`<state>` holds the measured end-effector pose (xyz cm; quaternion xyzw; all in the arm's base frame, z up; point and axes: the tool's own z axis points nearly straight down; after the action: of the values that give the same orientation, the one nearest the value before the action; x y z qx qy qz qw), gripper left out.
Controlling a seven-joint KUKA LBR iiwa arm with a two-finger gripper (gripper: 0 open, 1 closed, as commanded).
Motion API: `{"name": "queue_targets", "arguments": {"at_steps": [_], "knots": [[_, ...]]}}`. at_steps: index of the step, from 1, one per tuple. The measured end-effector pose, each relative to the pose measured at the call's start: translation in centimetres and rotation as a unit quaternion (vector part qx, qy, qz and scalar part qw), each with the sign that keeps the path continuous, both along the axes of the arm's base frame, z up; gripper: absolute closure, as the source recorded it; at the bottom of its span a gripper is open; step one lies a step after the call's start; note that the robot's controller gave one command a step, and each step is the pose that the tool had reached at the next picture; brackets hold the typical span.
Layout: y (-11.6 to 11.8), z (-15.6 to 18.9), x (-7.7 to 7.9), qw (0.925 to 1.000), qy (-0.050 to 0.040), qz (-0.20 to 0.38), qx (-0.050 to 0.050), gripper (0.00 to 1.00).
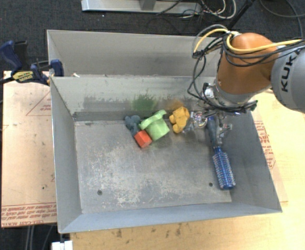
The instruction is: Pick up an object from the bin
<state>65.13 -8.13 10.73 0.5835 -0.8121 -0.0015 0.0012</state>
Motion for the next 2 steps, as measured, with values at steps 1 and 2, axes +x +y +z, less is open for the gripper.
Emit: {"name": "queue_targets", "arguments": {"at_steps": [1, 2], "knots": [[-2.0, -2.1, -2.4, 0.9757, -0.0077, 0.219, 0.003, 0.0], [-1.9, -3.2, -6.0, 0.8771, -0.0113, 0.48, 0.008, 0.0]]}}
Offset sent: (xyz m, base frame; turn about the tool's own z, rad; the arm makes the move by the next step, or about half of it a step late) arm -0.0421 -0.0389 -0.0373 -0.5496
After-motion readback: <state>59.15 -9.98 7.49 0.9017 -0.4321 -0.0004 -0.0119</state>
